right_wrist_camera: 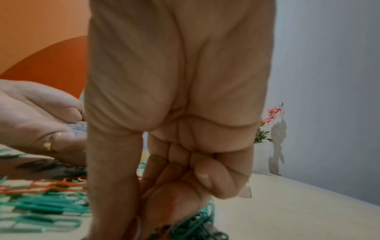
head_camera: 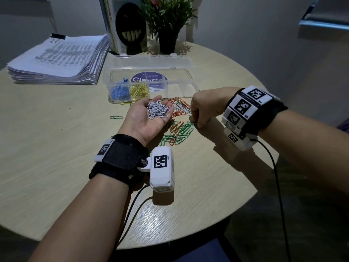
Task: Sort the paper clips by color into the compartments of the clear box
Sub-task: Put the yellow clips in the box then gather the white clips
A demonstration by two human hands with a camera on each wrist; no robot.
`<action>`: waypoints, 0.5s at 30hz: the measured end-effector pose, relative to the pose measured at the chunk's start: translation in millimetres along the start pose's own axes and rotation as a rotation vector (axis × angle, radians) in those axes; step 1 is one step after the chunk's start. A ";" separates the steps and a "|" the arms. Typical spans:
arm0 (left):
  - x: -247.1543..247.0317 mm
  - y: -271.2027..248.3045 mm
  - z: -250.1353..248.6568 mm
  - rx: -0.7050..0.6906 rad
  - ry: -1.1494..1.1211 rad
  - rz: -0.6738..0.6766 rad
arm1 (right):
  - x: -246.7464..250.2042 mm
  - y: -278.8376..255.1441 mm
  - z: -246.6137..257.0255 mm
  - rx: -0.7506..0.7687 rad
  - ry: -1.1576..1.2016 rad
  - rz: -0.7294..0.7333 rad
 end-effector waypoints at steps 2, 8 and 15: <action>0.2 0.1 0.0 0.002 -0.003 0.001 | -1.7 0.4 0.0 -0.007 -0.038 0.000; 0.0 0.8 -0.3 0.003 0.010 0.007 | -3.3 1.0 2.6 0.004 -0.027 -0.028; 0.2 1.3 -0.7 -0.001 0.018 -0.002 | 7.5 -3.6 4.8 0.109 0.075 -0.113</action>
Point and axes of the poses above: each hand's wrist, its own y-axis towards the middle knuckle, its own x-axis out of the back of the hand, z = x × y, the point moved 3 cm from there along y, towards the middle knuckle, and after that the axes turned 10 degrees about y, right-handed, at the moved point
